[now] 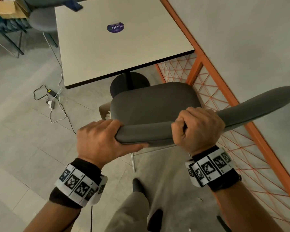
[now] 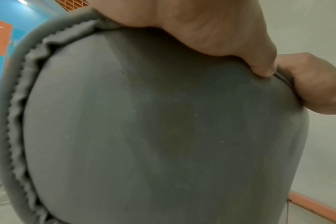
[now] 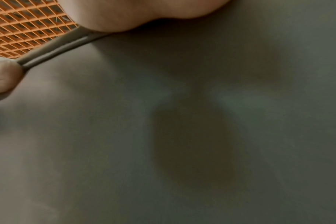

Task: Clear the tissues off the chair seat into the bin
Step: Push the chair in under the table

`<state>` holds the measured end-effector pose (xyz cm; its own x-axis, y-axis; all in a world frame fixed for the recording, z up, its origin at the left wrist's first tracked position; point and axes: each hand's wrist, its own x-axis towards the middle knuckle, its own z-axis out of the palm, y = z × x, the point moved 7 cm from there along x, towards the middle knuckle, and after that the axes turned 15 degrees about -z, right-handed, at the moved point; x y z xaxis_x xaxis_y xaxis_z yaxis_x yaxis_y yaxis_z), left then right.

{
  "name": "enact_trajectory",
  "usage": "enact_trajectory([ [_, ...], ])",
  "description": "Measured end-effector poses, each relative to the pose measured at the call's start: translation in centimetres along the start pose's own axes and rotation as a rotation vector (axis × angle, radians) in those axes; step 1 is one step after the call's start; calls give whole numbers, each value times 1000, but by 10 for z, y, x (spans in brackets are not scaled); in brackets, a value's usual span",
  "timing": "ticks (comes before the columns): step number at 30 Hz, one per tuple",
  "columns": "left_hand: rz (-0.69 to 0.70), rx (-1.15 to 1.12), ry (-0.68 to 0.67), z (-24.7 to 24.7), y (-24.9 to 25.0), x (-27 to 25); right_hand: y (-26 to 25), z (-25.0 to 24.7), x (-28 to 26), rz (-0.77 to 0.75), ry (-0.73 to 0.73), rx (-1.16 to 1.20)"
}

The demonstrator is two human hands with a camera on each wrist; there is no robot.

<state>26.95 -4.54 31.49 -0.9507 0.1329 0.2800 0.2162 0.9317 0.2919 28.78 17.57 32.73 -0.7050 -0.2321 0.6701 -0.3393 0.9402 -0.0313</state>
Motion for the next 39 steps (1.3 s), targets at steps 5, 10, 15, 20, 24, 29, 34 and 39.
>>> enact_trajectory([
  [5,-19,0,-42,-5,3,-1,0,0,0,23,-62,29],
  [10,-67,20,-67,-12,4,-18,-7,-11,-6,48,-77,22],
  [15,-61,-6,-63,-18,4,-30,-14,-19,-11,46,-85,23],
  [20,-70,-11,-68,-14,-6,-39,-20,-20,-10,-16,5,62],
  [24,-26,-4,10,-13,-9,-21,-13,-5,2,-36,43,90],
  [29,-20,-28,79,-5,-8,12,3,14,24,-47,77,88],
  [34,-35,-39,105,4,-5,48,28,40,51,-50,76,82],
  [39,-47,-27,110,17,-19,89,43,70,80,-31,80,79],
])
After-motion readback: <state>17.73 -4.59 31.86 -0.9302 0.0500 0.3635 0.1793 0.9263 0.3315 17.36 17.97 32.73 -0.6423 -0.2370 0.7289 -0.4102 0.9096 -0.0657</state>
